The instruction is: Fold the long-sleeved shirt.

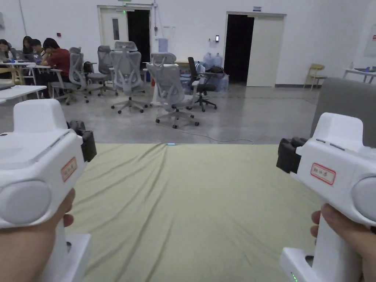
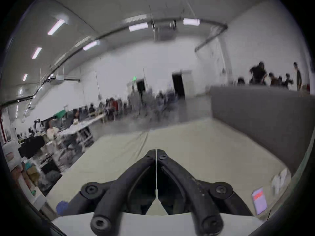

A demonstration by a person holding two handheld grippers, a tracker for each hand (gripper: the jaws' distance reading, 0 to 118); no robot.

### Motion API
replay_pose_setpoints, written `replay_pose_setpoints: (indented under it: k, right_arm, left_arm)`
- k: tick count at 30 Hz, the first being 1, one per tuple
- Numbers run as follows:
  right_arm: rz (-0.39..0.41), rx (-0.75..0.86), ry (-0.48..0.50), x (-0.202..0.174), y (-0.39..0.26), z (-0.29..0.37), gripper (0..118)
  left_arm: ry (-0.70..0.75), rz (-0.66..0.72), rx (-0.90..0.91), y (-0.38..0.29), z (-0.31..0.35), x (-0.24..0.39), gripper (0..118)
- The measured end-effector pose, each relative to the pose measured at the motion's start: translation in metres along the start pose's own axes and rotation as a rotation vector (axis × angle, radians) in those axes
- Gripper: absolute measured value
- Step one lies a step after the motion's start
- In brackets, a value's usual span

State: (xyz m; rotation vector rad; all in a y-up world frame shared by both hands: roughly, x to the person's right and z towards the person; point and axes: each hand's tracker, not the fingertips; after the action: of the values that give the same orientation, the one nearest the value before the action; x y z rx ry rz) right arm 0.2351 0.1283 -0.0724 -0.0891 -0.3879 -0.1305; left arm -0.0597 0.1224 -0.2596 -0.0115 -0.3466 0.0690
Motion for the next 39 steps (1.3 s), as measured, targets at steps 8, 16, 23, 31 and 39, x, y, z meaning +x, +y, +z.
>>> replay_pose_setpoints:
  k: [8, 16, 23, 31, 39]
  right_arm:
    - [0.077, 0.022, 0.051, -0.016, -0.013, 0.01, 4]
    - [0.055, 0.012, 0.068, -0.021, -0.015, -0.002, 8]
    - [0.014, 0.049, 0.087, -0.018, -0.013, -0.012, 118]
    - [0.049, 0.04, 0.114, -0.019, -0.014, -0.012, 118]
    - [0.059, 0.03, 0.091, -0.025, -0.013, -0.013, 118]
  left_arm:
    - [0.015, -0.116, 0.051, -0.022, 0.021, 0.036, 1]
    - [-0.001, -0.106, 0.036, -0.016, 0.028, 0.029, 1]
    - [-0.053, -0.064, 0.037, -0.015, 0.027, 0.021, 113]
    - [-0.013, -0.08, 0.027, -0.011, 0.027, 0.021, 118]
    - [-0.038, -0.08, 0.037, -0.008, 0.031, 0.02, 118]
